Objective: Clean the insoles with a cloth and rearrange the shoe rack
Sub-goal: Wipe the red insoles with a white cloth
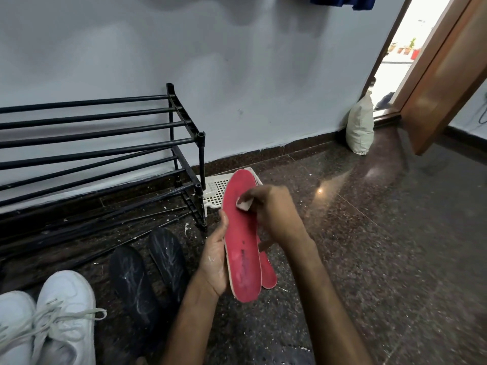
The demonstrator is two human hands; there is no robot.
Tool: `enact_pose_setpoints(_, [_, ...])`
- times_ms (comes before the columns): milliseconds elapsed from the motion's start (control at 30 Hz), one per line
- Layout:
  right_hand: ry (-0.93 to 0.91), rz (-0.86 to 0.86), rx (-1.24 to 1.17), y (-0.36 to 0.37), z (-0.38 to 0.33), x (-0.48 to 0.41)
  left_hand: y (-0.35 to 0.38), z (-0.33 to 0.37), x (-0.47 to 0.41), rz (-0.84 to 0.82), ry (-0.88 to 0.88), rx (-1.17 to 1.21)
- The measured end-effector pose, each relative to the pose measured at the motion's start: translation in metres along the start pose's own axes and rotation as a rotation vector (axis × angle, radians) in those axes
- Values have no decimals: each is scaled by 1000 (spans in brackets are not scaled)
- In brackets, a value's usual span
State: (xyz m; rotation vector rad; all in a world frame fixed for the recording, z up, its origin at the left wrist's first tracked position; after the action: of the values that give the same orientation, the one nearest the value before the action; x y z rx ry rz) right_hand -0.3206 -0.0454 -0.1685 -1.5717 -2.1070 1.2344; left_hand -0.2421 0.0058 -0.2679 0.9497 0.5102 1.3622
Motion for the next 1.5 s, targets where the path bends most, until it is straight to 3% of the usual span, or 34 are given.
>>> enact_pose_setpoints(100, [126,-176,-230,17,16,21,-11,0,4,29,13,-12])
enact_pose_setpoints(233, [160,-351,-301,-2,33,35,-16,-11,2,92,-75,-73])
enact_pose_setpoints(267, [179,-315,-364,-12,33,37,-17,-13,1,91,-84,-71])
enact_pose_setpoints(333, [124,-49,-356,-37,32,32,-16,-13,2,88,-86,-40])
enact_pose_setpoints(400, [-5,202,-152,-48,21,20,-19,-14,0,91,-100,-40])
enact_pose_setpoints(467, [-137,235,11,-35,8,6,-20,-15,-2,102,-106,-67])
enact_pose_setpoints(567, [-209,183,16,-7,4,4,-15,-11,-1,124,-84,-57])
enact_pose_setpoints(667, [-152,84,-105,4,12,19,-13,-5,1,135,-43,-14])
enact_pose_setpoints(767, [-52,-192,-228,9,24,28,-19,0,1,134,-36,-17])
enact_pose_setpoints(867, [81,-376,-49,-5,45,41,-21,6,0,130,-51,-53])
enact_pose_setpoints(967, [119,-145,-23,-39,46,45,-19,11,-2,126,-51,-84])
enact_pose_setpoints(1033, [0,68,-83,-51,31,37,-19,9,-1,141,-54,-81])
enact_pose_setpoints(1100, [-140,144,-80,-45,12,28,-19,6,0,130,-52,-92])
enact_pose_setpoints(1200, [-237,92,-58,-15,4,23,-16,4,2,107,-51,-79])
enact_pose_setpoints(1367, [56,-225,-39,4,47,39,-21,10,7,98,-63,6])
enact_pose_setpoints(1400, [84,-172,-68,-4,49,40,-24,11,7,103,-64,20])
enact_pose_setpoints(1500, [112,227,-321,-36,38,36,-25,8,9,110,-81,21])
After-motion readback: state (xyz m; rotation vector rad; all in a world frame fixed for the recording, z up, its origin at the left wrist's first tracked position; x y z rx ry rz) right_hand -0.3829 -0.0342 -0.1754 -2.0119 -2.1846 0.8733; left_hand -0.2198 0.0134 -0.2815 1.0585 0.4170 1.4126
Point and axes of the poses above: each hand's wrist, its own x-axis away from the middle knuckle, its own y-axis out of the palm, z = x × y, the point moved 5 cm from there along -x, towards the middle knuckle, and after that the axes turned 2 degrees about -y, right-handed, at the moved point
